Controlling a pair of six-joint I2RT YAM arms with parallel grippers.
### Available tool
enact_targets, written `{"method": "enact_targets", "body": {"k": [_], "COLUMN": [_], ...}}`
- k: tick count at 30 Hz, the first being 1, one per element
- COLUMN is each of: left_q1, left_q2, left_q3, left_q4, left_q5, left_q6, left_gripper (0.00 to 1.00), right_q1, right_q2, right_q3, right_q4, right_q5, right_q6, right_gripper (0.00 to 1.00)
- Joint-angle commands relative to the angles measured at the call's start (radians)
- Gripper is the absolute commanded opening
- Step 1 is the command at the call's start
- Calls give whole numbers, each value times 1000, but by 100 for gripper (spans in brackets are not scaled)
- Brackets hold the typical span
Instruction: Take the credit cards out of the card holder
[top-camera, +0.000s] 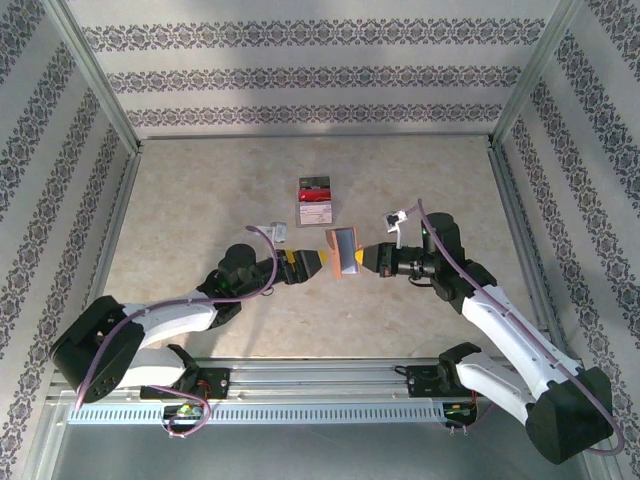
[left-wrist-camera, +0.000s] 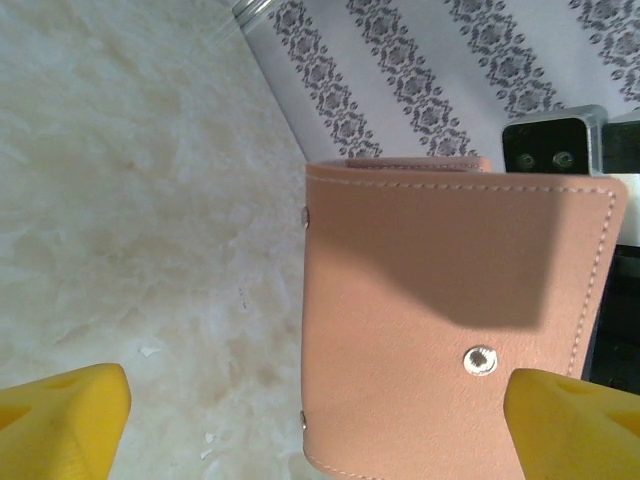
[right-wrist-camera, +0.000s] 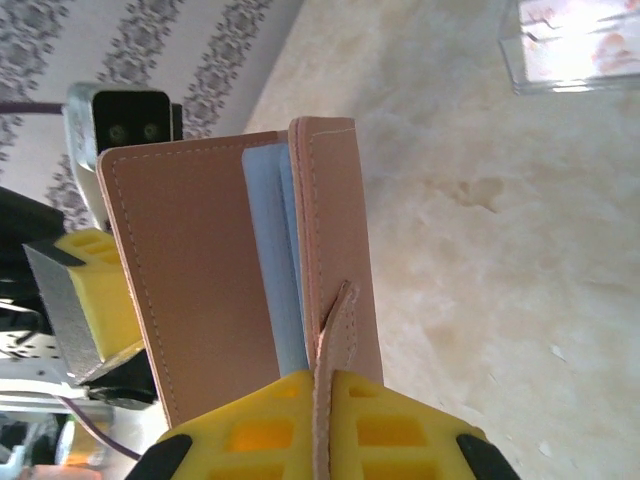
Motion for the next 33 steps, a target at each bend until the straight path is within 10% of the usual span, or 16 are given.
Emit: {"method": "enact_targets", "body": {"k": [1, 21, 33], "left_q1": [9, -38, -43], "left_q2": [23, 141, 170], "left_q3": [15, 85, 95], "left_q4": [99, 91, -54], "left_q5": [26, 40, -38], "left_q6": [-20, -29, -2], "left_gripper": [96, 96, 31], "right_q1": [19, 102, 108], "right_q2": [4, 71, 77], "right_q3": [39, 57, 42], "right_q4": [-74, -91, -52], "right_q5": [109, 216, 160], "right_q6": [-59, -44, 0], "right_gripper": [0, 0, 0]}}
